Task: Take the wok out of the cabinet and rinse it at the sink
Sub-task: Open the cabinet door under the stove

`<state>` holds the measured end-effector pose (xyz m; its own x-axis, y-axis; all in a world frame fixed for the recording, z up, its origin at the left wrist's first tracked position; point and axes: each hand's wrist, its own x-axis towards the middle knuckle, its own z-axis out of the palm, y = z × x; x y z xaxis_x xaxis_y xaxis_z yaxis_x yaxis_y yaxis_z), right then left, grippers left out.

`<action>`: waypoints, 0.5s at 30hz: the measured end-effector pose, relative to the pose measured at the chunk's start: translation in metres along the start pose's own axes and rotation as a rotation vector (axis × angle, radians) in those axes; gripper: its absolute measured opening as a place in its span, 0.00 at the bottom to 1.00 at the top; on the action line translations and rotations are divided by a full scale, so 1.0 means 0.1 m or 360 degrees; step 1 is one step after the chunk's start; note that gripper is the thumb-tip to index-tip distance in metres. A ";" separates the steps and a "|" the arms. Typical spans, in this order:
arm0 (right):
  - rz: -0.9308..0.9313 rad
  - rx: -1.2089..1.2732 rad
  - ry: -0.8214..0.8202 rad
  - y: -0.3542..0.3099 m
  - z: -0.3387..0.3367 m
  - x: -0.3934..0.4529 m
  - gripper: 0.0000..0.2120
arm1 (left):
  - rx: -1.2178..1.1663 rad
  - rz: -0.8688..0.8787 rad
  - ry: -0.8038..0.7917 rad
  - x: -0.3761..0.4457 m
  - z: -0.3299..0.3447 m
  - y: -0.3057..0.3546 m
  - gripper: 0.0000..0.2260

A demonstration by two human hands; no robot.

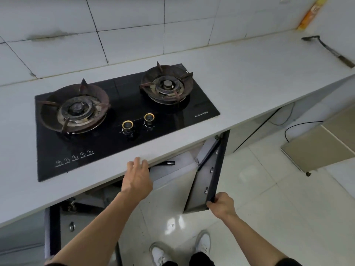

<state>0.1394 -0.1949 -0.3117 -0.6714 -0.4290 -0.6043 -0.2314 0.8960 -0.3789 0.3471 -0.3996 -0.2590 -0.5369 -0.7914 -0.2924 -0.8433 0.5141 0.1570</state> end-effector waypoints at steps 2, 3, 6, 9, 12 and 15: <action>-0.0012 -0.0071 0.0004 0.14 -0.13 0.01 0.12 | -0.0050 0.0171 -0.0020 0.05 0.00 0.16 0.23; -0.0008 -0.0094 -0.0003 0.22 -0.20 0.03 0.12 | -0.0027 0.0229 -0.0025 0.09 -0.01 0.24 0.24; 0.0008 -0.0145 -0.0009 0.44 -0.44 0.03 0.06 | 0.0033 0.0293 -0.0026 0.19 0.00 0.47 0.22; -0.0069 -0.0132 0.0075 0.66 -0.63 0.03 0.24 | -0.0010 0.0305 -0.0017 0.30 0.02 0.68 0.21; -0.0223 -0.0285 0.0263 0.83 -0.75 0.05 0.37 | -0.0015 0.0335 -0.0026 0.34 0.05 0.86 0.22; -0.0275 -0.0587 0.0383 0.99 -0.87 0.09 0.35 | 0.0029 0.0402 -0.0053 0.38 0.09 1.02 0.25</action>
<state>0.0490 -0.1006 -0.2937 -0.7352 -0.5756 -0.3580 -0.5595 0.8135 -0.1588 0.2406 -0.3742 -0.2622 -0.7291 -0.6259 -0.2768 -0.6817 0.7002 0.2122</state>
